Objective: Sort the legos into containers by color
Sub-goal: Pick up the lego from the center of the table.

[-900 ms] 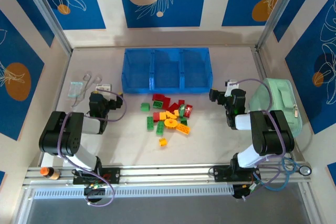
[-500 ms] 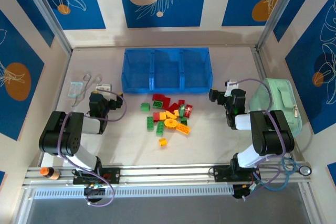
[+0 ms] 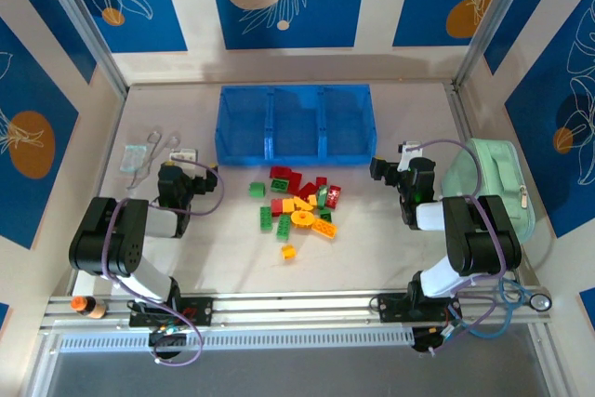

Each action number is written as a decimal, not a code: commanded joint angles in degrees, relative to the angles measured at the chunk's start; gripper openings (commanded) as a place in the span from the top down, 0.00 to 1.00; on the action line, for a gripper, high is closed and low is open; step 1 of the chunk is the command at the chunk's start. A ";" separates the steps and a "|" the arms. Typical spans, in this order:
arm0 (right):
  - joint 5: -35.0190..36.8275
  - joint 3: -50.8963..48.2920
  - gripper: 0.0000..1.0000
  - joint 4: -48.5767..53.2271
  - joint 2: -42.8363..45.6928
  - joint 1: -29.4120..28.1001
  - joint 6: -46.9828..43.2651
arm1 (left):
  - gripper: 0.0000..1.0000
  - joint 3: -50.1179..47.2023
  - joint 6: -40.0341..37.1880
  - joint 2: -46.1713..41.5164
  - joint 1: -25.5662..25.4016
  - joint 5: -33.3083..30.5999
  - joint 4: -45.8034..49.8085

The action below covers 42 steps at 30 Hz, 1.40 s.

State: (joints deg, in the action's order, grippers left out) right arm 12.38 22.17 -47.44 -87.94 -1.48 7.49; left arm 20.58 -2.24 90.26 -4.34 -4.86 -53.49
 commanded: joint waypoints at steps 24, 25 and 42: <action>2.21 11.58 0.01 25.81 20.20 -8.61 -9.23 | 0.00 1.87 -0.32 -18.63 -6.45 -19.90 14.23; 4.02 13.28 0.01 28.67 22.69 -10.02 -9.57 | 0.00 4.67 2.21 -23.00 -6.76 -19.25 23.57; -6.90 27.55 0.01 71.70 22.99 -18.02 16.33 | 0.05 17.89 25.58 -29.74 -21.04 -1.15 66.51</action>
State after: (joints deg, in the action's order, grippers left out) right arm 5.54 47.68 17.82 -63.90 -17.54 23.03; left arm 36.93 20.53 59.13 -21.54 -5.54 6.94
